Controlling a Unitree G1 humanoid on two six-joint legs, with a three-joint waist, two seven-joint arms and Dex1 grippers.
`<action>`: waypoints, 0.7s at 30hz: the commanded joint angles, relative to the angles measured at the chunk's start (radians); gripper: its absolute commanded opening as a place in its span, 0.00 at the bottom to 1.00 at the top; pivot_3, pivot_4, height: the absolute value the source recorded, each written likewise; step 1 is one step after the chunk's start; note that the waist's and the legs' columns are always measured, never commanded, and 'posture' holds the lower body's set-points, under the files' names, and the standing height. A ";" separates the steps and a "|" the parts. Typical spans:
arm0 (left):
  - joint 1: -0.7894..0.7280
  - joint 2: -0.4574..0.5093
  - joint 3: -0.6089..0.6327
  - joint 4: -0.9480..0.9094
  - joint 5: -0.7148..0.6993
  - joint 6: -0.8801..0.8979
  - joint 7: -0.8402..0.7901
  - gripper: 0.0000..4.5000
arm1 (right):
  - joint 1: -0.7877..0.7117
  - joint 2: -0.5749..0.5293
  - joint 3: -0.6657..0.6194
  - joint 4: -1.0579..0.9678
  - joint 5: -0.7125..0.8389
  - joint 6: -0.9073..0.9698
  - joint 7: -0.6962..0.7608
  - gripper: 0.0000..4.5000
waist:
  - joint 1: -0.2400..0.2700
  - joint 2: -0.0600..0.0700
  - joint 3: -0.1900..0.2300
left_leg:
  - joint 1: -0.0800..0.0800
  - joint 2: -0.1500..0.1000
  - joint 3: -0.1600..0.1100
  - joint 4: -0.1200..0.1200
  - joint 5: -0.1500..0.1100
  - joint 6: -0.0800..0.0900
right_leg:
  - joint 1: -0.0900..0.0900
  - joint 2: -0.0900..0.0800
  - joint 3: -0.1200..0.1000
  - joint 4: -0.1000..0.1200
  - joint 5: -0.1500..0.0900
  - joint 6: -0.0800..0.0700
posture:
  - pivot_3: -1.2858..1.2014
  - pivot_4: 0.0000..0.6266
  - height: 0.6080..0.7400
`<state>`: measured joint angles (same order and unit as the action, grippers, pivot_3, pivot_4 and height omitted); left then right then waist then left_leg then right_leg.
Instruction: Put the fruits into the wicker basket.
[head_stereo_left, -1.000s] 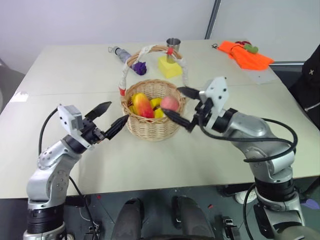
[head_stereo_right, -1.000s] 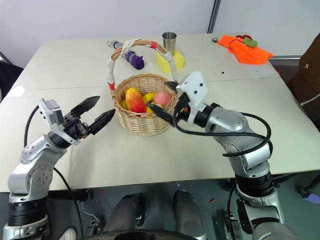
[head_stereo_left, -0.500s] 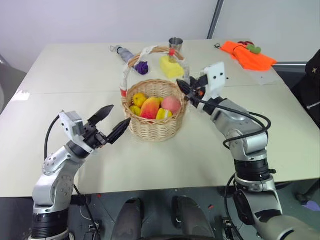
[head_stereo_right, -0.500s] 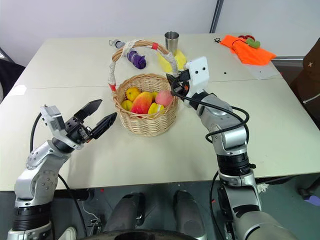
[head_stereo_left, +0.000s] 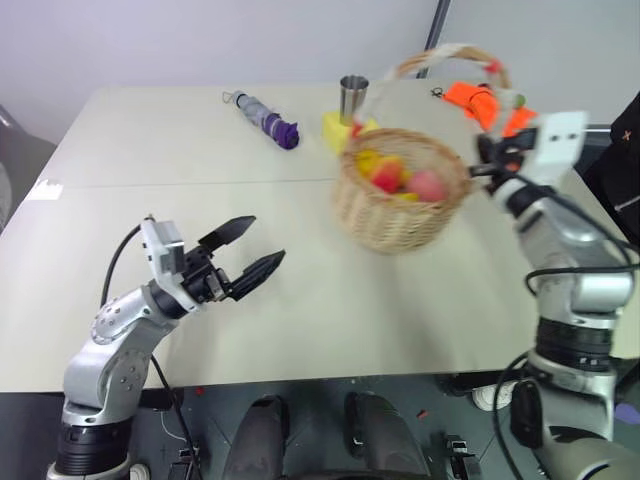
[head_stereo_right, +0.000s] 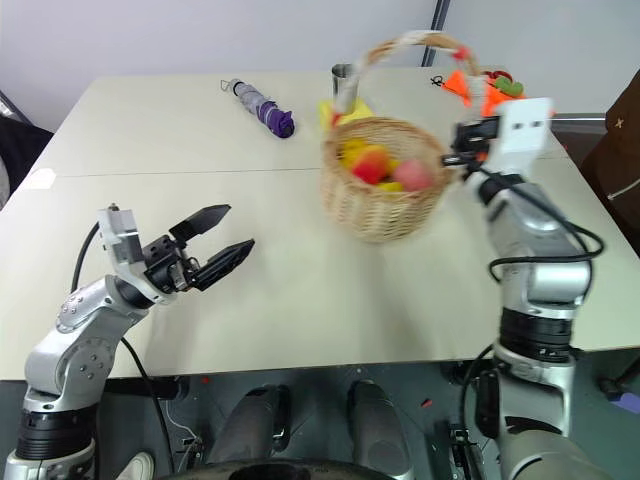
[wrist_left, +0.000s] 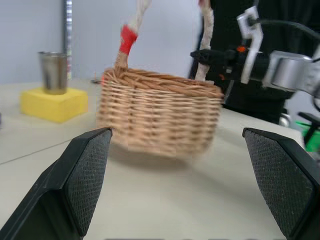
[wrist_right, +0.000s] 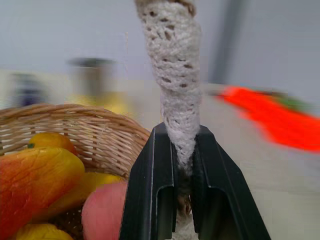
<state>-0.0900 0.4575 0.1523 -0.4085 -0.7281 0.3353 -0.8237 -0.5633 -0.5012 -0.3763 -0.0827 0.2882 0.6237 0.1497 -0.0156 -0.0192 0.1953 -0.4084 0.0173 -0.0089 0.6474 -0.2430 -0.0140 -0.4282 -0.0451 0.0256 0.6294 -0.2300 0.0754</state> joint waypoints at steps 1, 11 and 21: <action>-0.031 -0.003 -0.047 -0.038 0.010 -0.004 -0.008 1.00 | -0.037 -0.043 -0.074 0.135 -0.036 -0.096 -0.053 0.01 | -0.006 0.000 0.000 | 0.000 0.000 0.000 0.000 0.000 0.000 | 0.000 0.001 0.001 0.000 0.000 0.000 | 0.52 0.24 1.00; -0.036 -0.006 -0.081 -0.034 0.051 -0.023 0.009 1.00 | -0.010 -0.097 -0.086 0.237 -0.007 -0.189 0.041 0.71 | -0.002 0.001 0.000 | 0.001 0.000 0.000 0.000 0.000 0.000 | 0.000 0.001 0.001 0.001 0.000 0.001 | 0.52 0.24 1.00; 0.047 0.054 0.068 0.089 0.140 -0.080 0.059 1.00 | 0.338 -0.100 -0.200 -0.061 0.139 -0.293 0.267 0.71 | 0.000 0.001 0.000 | 0.001 0.000 0.000 -0.001 0.000 0.000 | 0.000 0.001 0.002 0.001 -0.001 0.003 | 0.52 0.24 1.00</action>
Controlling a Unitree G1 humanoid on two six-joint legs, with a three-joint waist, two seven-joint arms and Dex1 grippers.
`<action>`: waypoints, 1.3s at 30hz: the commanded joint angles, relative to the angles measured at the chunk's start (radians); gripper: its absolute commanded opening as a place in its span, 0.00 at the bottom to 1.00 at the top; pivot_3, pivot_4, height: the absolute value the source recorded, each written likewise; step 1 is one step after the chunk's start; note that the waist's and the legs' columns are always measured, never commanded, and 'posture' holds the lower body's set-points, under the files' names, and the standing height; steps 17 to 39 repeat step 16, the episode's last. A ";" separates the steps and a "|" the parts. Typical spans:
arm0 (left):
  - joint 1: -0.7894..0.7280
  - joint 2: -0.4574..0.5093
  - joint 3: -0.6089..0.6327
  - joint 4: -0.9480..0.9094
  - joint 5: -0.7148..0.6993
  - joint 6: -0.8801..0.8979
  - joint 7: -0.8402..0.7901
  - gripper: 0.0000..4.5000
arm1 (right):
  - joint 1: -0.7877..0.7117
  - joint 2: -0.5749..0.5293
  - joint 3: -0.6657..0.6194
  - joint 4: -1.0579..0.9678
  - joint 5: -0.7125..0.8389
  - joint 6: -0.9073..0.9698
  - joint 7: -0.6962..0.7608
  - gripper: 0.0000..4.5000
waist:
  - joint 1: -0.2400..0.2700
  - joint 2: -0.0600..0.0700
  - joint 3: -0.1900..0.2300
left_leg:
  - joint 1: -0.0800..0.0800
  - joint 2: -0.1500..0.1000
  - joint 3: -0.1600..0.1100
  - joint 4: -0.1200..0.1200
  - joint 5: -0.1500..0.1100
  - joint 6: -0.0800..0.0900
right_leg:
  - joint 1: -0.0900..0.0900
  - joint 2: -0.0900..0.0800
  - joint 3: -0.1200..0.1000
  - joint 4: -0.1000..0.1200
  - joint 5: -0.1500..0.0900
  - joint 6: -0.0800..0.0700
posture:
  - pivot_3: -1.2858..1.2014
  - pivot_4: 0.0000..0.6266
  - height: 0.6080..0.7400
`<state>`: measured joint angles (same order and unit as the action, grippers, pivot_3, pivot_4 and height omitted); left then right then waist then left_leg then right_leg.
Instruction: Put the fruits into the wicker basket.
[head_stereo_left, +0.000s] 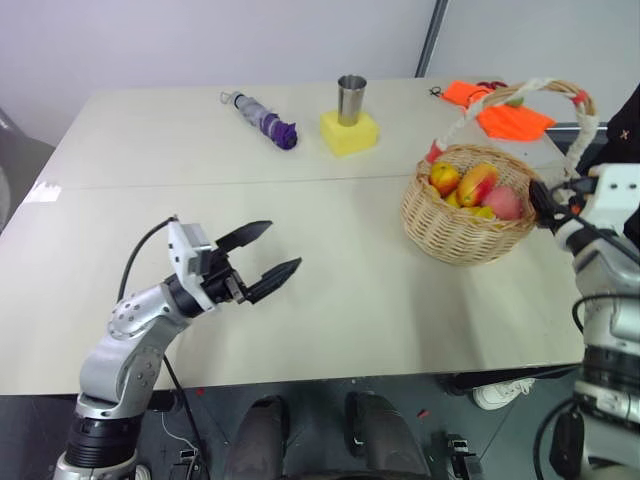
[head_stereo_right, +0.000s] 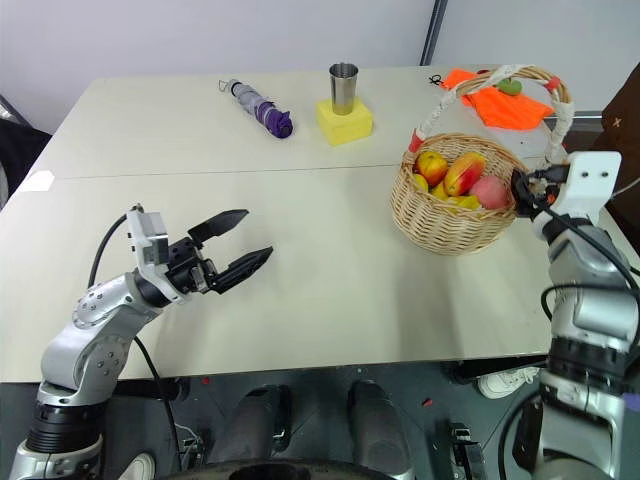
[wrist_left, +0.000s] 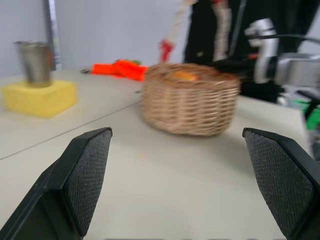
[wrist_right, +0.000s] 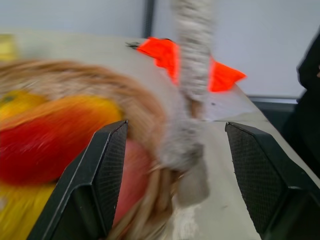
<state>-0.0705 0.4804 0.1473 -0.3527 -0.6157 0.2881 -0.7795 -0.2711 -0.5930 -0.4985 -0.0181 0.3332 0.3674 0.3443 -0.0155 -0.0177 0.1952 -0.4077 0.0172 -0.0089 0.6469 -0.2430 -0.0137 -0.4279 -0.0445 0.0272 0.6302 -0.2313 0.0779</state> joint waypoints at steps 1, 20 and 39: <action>0.036 0.038 0.084 0.047 0.036 -0.036 0.016 1.00 | 0.066 -0.005 -0.087 -0.147 0.119 -0.037 0.091 0.71 | -0.003 0.000 0.000 | 0.000 0.000 0.000 0.000 0.000 0.000 | 0.000 0.000 0.000 0.000 0.000 0.000 | 0.52 0.24 1.00; 0.182 0.037 0.193 0.213 0.192 -0.143 0.140 1.00 | 0.310 -0.016 0.205 -0.288 0.120 -0.106 0.400 0.71 | -0.001 -0.004 -0.002 | 0.001 0.007 0.002 0.001 0.000 0.000 | 0.001 0.000 -0.001 -0.002 0.000 -0.001 | 0.52 0.24 1.00; 0.182 0.037 0.193 0.213 0.192 -0.143 0.140 1.00 | 0.310 -0.016 0.205 -0.288 0.120 -0.106 0.400 0.71 | -0.001 -0.004 -0.002 | 0.001 0.007 0.002 0.001 0.000 0.000 | 0.001 0.000 -0.001 -0.002 0.000 -0.001 | 0.52 0.24 1.00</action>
